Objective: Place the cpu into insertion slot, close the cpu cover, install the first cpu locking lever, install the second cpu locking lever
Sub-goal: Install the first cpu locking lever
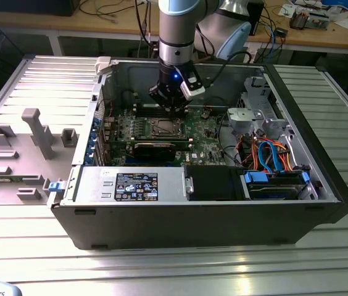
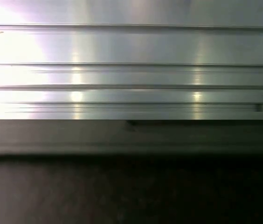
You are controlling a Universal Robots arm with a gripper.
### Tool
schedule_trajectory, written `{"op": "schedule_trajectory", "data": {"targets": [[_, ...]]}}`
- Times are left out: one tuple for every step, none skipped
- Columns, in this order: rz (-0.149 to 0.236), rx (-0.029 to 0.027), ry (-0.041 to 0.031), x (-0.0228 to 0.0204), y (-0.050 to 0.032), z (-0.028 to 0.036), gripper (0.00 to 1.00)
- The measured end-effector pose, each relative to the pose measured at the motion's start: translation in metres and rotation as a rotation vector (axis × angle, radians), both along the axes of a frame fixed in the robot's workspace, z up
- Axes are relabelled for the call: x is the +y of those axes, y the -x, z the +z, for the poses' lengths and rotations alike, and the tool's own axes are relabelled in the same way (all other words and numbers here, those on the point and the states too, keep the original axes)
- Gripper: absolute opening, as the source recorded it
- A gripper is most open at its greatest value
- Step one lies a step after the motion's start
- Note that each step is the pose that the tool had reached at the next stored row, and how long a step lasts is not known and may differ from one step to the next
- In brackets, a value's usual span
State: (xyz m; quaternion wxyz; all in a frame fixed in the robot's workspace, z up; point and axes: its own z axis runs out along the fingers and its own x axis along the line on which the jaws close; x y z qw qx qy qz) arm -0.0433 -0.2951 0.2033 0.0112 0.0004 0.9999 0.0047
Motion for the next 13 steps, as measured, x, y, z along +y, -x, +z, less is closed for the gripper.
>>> {"op": "schedule_trajectory", "data": {"targets": [[0.0,-0.0001,0.0001,0.0,0.0,-0.0004,0.11],[0.0,-0.0009,-0.0024,0.0004,-0.0002,-0.0016,0.11],[0.0,-0.0006,-0.0012,0.0002,-0.0002,-0.0019,0.11],[0.0,-0.0003,-0.0004,0.0001,-0.0001,-0.0022,0.11],[0.0,-0.0001,-0.0001,0.0,0.0,-0.0025,0.11],[0.0,0.0002,-0.0003,0.0,0.0,-0.0026,0.11],[0.0,0.0004,-0.0017,-0.0001,-0.0001,-0.0026,0.11],[0.0,0.001,-0.0126,-0.0001,-0.0001,-0.0026,0.11],[0.0,0.0013,-0.0262,0.0,0.0,-0.0027,0.11],[0.0,0.0013,-0.0331,0.0,0.0,-0.0028,0.11],[0.0,0.0015,-0.0474,0.0001,-0.0001,-0.0028,0.11],[0.0,0.0013,-0.0511,0.0001,-0.0001,-0.0025,0.11],[0.0,0.001,-0.0518,0.0002,-0.0001,-0.0021,0.11]]}}
